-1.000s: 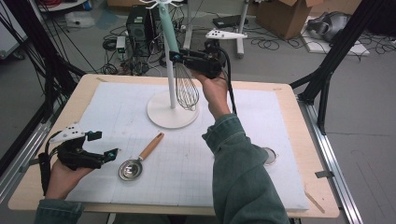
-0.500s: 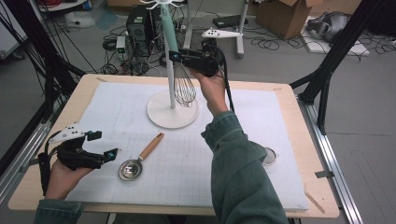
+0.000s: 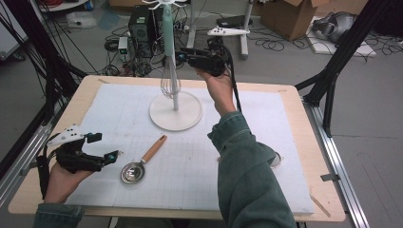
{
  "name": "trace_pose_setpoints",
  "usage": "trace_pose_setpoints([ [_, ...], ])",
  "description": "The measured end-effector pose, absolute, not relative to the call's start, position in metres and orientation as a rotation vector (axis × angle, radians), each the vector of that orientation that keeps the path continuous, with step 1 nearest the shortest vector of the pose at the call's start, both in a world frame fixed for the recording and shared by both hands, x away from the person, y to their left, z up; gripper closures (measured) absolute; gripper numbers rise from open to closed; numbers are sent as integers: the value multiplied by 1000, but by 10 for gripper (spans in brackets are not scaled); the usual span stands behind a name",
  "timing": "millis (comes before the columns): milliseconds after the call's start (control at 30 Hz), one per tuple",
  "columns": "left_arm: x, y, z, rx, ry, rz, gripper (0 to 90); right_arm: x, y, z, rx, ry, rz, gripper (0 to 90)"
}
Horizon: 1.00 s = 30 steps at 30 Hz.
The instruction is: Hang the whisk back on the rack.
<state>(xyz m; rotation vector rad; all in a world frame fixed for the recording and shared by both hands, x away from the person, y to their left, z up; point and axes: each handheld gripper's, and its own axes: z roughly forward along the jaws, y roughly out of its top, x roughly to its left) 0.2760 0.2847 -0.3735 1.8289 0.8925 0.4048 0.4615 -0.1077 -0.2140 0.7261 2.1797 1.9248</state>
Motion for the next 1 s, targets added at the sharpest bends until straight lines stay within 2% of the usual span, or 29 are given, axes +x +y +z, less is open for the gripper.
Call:
trace_pose_setpoints([
  [133,276,285,-373,1826,892,403,25,456,-114,-210,693,2211,1890,681],
  [400,276,286,-374,1830,892,403,25,446,-127,-199,620,2311,1814,895],
  [600,276,288,-373,1826,896,410,25,445,-133,-184,599,2350,1815,897],
  [1000,275,291,-372,1818,901,416,25,455,-126,-128,549,2319,1851,897],
])
